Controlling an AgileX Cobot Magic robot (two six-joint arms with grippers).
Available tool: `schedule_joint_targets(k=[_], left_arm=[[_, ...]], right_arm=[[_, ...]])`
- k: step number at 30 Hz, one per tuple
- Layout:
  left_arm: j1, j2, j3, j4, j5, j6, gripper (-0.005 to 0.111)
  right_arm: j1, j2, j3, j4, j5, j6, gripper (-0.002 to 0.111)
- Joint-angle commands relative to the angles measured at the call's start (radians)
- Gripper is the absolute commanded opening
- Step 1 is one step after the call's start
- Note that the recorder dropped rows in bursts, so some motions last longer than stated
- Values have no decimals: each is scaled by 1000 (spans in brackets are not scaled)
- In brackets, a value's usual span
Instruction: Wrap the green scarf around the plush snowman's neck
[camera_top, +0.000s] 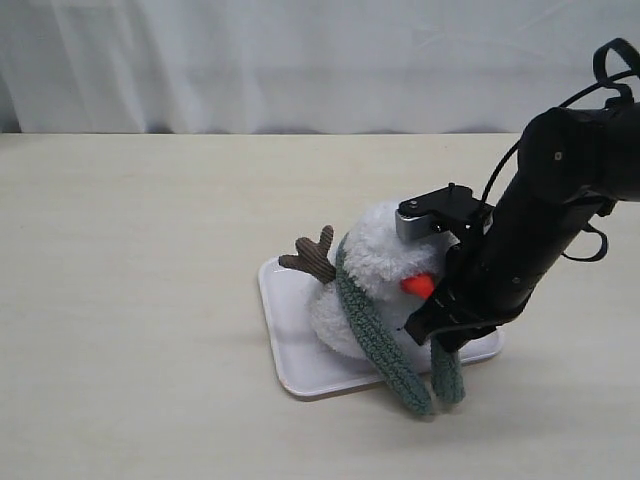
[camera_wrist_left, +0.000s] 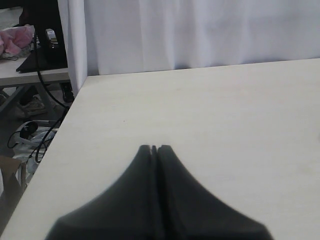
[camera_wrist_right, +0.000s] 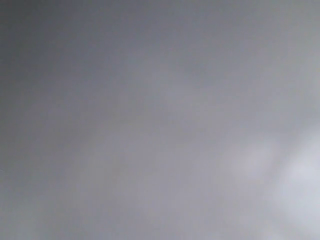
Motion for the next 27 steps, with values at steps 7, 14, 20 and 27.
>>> schedule_joint_targets(k=[7,14,20,27], left_arm=[[1,-3,3,-4,-8,1,0],[1,-3,3,-4,-8,1,0],[1,-3,3,-4,-8,1,0],[1,-3,3,-4,-8,1,0]], right_arm=[[-6,-4,53,3,-135,-22,17],[-6,-4,41,-5,-110,-19,43],[-6,-6,-56,-77,89,35,45],[-6,-42,-66,-180,115,131,45]])
